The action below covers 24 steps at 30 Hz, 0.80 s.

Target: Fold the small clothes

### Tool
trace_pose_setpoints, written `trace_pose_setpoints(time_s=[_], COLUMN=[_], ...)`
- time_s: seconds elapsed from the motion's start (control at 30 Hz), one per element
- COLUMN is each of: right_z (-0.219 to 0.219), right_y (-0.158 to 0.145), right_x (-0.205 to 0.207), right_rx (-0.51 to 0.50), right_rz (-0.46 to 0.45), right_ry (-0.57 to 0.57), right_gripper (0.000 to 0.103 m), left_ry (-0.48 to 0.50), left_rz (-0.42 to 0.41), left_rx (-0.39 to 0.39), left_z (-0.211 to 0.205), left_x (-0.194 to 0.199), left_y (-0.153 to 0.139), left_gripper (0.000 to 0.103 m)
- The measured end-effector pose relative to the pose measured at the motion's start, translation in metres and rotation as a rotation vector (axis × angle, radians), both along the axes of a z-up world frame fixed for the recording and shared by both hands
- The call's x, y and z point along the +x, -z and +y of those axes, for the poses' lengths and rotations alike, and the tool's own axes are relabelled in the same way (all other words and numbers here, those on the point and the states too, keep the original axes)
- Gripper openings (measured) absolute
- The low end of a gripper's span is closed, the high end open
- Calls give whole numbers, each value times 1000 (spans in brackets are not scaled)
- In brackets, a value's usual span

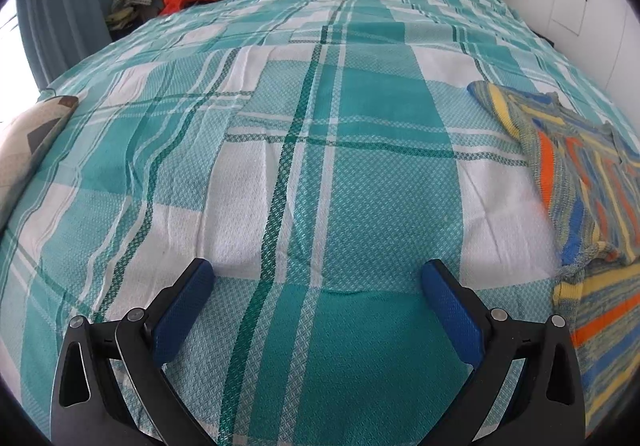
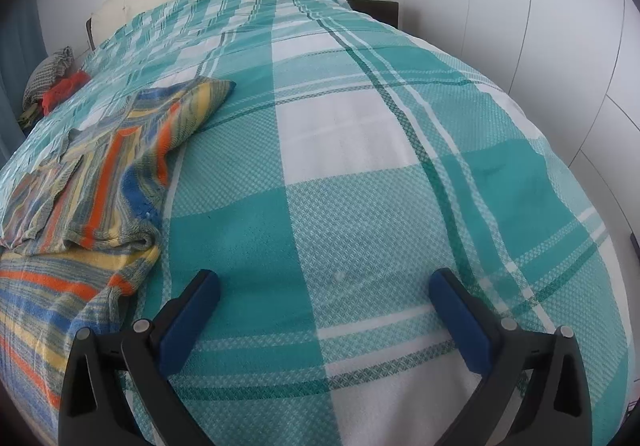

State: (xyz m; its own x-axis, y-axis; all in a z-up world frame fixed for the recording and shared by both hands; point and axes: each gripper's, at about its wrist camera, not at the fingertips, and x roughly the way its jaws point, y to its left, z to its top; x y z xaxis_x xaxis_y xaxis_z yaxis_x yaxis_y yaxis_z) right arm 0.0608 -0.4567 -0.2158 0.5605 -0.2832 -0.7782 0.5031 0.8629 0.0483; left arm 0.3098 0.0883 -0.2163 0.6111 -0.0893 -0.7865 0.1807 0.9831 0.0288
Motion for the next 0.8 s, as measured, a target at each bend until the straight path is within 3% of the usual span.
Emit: trace_pose_setpoints(time_s=[0.8], right_z=[2], right_y=[2], right_x=[6], right_rx=[-22], right_rz=[19], right_ry=[18], right_gripper=[103], left_ry=[0], left_rz=[-1], left_rx=[1], left_z=[0], left_x=[0], left_y=[0], left_gripper=[103])
